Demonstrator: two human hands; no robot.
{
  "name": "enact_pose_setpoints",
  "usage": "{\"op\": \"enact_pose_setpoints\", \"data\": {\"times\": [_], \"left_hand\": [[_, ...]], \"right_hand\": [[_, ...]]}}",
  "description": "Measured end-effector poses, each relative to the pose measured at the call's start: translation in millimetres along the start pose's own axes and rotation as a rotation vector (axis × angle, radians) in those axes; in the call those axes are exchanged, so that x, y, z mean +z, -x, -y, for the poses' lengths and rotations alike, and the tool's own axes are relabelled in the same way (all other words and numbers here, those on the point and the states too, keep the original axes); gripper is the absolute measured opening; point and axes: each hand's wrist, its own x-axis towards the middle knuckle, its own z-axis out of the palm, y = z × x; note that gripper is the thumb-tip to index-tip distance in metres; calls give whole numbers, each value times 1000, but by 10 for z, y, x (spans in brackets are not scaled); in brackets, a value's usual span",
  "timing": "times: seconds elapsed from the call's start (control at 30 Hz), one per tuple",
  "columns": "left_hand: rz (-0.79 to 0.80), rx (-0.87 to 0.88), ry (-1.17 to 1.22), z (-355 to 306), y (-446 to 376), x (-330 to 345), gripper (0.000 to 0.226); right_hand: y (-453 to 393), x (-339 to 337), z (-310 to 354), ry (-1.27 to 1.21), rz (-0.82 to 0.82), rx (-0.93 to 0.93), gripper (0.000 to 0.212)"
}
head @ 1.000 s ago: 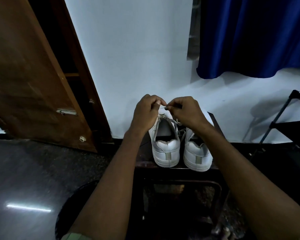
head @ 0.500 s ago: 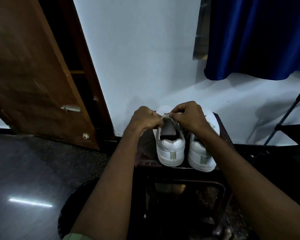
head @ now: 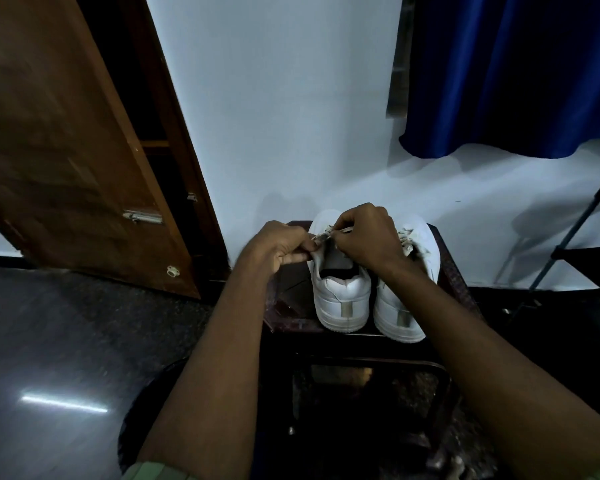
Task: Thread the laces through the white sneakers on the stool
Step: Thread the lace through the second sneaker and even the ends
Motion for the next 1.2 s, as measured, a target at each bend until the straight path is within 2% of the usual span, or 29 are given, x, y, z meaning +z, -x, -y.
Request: {"op": "enact_pose_setpoints", "data": {"times": [0.63,0.83,0.93,1.03,1.1,1.2], "left_hand": [[33,7,13,-10,19,-15,23],[43,-24,76,52,13,11,14],[1,18,4,70,24,83,18],[-99,150,-20,11,33,137,26],[-127,217,109,-48,20,146,31],[-132,241,560,-131,-28,105,30]], "right_hand": [[-19,27,-63,-148,23,-16,4],[-21,51,-77,-139,52,-25,5],[-20,54,-83,-96,86,-49,6],[-3,23,-81,-50,113,-60,11],[4,3,-68,-43,106,-66,17],[13,-30,-70,-90,33,-65,24]]}}
